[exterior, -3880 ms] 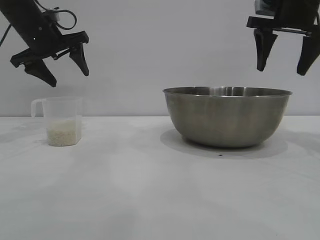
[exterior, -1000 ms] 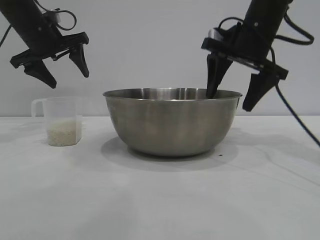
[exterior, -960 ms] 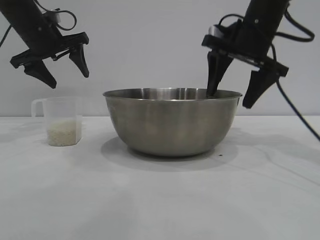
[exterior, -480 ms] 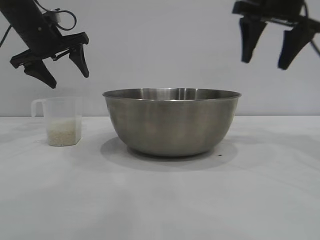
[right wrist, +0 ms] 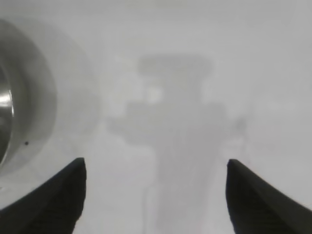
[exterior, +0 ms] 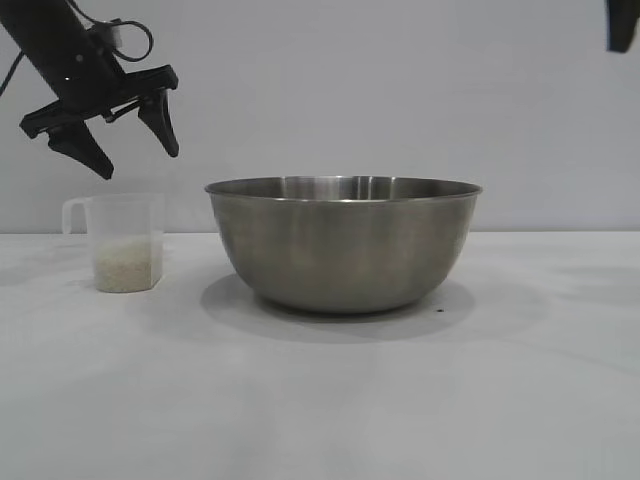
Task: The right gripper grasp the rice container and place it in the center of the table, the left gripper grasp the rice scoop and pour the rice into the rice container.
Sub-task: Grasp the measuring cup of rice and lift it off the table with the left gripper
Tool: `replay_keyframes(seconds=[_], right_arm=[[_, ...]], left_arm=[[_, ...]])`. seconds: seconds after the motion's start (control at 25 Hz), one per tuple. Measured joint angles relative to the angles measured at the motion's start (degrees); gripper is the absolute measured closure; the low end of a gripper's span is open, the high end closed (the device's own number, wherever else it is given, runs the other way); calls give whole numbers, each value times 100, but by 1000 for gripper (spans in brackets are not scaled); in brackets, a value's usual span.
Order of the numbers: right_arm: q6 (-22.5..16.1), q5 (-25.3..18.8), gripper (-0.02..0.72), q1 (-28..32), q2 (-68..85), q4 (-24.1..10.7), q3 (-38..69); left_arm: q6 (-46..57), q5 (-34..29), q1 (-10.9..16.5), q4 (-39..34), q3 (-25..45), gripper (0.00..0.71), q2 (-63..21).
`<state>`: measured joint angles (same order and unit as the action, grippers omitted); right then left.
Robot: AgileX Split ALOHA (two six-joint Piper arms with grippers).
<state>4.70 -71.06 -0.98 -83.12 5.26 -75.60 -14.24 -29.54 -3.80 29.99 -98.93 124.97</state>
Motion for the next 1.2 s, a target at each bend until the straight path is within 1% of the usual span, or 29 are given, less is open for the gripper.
replay_keyframes(seconds=[0.08,0.28,0.44,0.6,0.8,1.0,1.2], right_arm=[[-128,0,174,0,553,-84,384],[-287,-22,174,0,1893,-311,1328],[-361,-35,174,0,3032,-371,2048],[-388,-57,174,0,4170,-371,2744],[-388,218,174,0,5516,-361,3560],[-388,329,174,0,6653,-327,4216],[-122,458,174,0,7699,-154,4646]], left_arm=[[0,0,0,0,0,176,0],[-3,0,0,0,0,176,0],[-3,0,0,-12,0,176,0],[-3,0,0,-80,0,176,0],[-3,0,0,-141,0,176,0],[-3,0,0,-164,0,176,0],[-3,0,0,-226,0,176,0]])
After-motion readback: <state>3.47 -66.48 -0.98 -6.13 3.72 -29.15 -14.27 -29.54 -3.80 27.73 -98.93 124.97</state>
